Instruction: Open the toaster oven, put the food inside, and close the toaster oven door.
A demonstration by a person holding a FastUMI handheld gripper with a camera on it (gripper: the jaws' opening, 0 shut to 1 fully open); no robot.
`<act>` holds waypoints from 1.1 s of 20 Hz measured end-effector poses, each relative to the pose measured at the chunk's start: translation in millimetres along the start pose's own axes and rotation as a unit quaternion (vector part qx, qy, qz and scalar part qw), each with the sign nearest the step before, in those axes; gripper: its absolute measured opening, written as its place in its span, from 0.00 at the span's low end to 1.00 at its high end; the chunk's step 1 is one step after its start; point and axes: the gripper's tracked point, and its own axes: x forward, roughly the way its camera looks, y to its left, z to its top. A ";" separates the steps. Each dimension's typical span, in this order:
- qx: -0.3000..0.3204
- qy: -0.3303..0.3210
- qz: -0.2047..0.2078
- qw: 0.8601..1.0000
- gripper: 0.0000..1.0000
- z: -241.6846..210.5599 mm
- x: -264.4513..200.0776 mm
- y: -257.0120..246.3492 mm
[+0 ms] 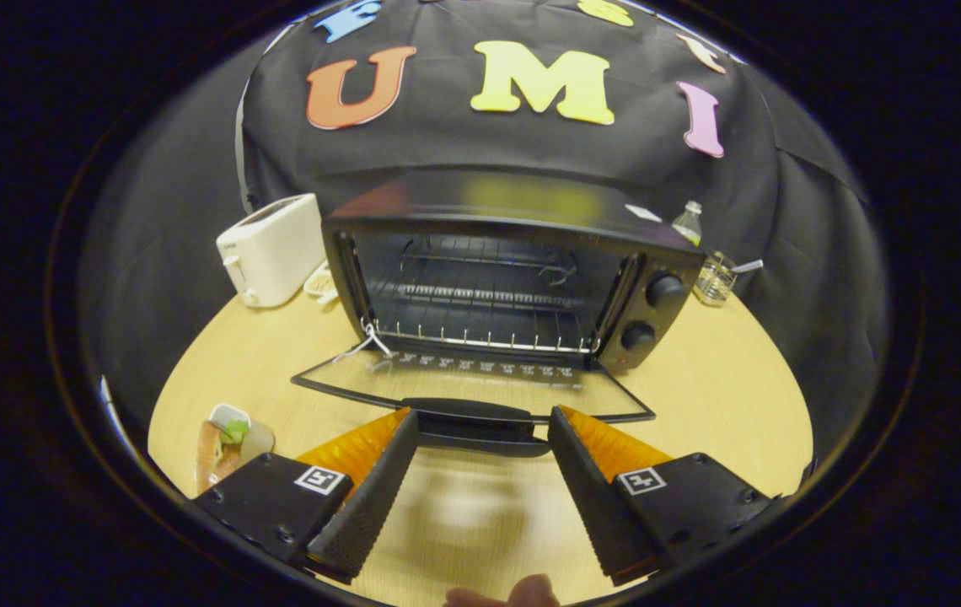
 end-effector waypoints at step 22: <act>0.089 0.196 0.371 0.903 1.00 -7.6 -102.1 147.2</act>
